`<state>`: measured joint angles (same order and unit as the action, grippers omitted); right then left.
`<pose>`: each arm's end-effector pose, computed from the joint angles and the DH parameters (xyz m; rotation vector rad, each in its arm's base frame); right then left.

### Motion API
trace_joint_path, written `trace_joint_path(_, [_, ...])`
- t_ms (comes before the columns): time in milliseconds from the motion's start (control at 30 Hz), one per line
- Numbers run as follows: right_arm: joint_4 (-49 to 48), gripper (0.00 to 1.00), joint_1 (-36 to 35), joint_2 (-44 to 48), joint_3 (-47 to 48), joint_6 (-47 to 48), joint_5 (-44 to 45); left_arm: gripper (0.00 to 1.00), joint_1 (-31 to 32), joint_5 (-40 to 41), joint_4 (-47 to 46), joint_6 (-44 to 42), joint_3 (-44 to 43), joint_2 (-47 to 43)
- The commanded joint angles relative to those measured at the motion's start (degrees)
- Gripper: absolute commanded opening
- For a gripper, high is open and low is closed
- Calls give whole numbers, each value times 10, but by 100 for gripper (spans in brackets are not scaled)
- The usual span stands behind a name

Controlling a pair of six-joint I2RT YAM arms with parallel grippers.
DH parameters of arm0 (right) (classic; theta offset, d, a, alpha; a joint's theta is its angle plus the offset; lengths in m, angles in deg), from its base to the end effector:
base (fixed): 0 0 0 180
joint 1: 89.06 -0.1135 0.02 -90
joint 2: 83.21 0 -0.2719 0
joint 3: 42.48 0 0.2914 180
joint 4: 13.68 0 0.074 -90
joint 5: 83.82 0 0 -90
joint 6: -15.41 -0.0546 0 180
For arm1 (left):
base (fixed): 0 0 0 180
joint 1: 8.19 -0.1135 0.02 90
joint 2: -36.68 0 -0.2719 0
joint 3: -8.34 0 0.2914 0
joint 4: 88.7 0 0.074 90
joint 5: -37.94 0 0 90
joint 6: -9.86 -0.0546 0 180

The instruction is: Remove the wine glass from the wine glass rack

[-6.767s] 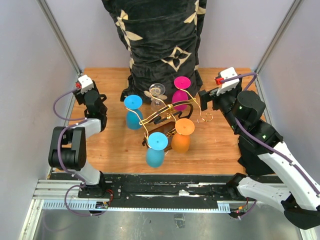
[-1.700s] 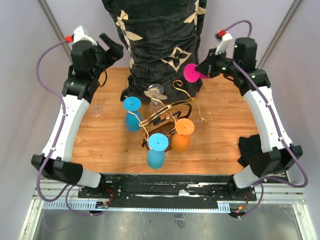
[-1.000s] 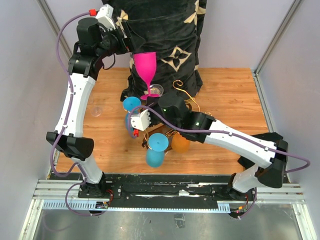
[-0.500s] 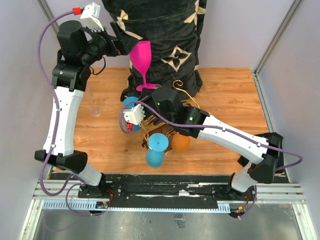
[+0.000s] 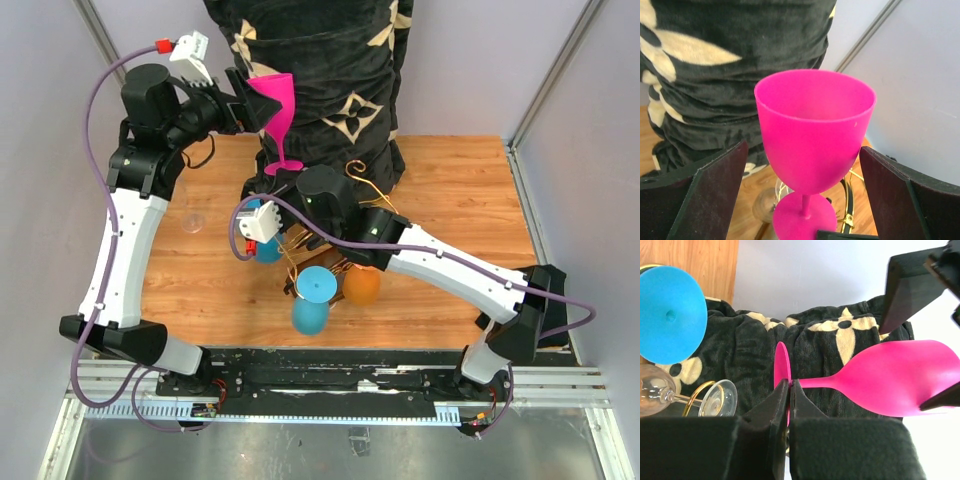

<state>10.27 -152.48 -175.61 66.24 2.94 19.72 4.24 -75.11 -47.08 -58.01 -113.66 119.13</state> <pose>0.2070 0.3851 0.4502 -1.5486 0.7372 -0.3843 0.3207 -0.0926 0.5641 0.1817 1.6517 -0.7845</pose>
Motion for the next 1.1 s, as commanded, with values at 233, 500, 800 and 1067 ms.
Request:
trace_joint_path(233, [-6,1,-17,10,4,4,-20,100,15,-5,-105,1,70,-18])
trace_joint_path(500, [-11,1,-25,26,-22,-6,-47,100,15,-3,-118,2,65,-2])
trace_joint_path(800, [-43,8,-25,26,-32,-17,-20,48,15,2,-101,-10,61,4])
trace_joint_path(1067, [-87,98,-134,39,15,-181,176,13,15,89,-99,-52,60,2])
